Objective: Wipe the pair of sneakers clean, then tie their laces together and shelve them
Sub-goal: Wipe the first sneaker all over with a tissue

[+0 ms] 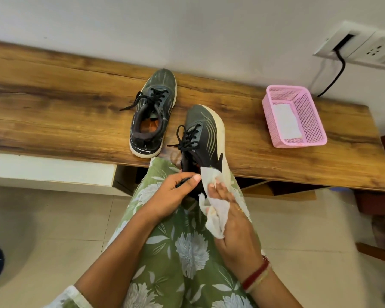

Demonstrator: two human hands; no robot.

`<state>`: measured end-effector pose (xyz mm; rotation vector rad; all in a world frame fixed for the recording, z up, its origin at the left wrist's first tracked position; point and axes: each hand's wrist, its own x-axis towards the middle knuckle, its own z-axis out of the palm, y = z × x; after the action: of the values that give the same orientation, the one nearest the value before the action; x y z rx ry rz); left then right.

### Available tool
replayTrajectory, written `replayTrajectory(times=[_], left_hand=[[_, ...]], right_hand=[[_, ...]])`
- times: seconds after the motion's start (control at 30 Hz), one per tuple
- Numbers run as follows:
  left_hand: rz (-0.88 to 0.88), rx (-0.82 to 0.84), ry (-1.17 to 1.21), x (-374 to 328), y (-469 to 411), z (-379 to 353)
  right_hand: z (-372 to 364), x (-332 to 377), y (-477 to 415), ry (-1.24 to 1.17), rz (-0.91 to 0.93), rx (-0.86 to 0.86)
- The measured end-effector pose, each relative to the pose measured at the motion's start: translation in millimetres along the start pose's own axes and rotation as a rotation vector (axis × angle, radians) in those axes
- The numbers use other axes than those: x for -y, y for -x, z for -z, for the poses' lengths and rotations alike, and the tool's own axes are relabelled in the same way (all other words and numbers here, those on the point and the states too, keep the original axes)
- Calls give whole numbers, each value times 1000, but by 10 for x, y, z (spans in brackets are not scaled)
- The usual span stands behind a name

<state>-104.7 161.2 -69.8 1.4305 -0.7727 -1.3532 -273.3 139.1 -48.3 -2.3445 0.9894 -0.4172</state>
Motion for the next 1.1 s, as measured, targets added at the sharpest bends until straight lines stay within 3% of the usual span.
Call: replayTrajectory(times=[0.13,0.33,0.63,0.7,0.77,0.87,0.97,1.1], left_hand=[[47,43,18,-61,32,15],[77,-2,81,-159,85,-44],[90,68,149,-111,95,-3],[89,51,110,-204,131,-26],[94,-13,105,-112,69,-11],[45,-61,104,-61,59,-19],[-90,-141,-6,45,71,-112],[-322,-302,-430,145,46,-163]], right_hand=[[-45,12,-347,-44,-57,-11],[-60,73,31,-89,49,-3],[-95,130,-263,60,7,79],[21,210,-108,-54,-2,123],[252,289,-124,-446,-168,141],[491,84,-374,-897,-419,-180],[589,-122,-699,-831,-543,-467],[440,-135,-905,-564,-364,-360]])
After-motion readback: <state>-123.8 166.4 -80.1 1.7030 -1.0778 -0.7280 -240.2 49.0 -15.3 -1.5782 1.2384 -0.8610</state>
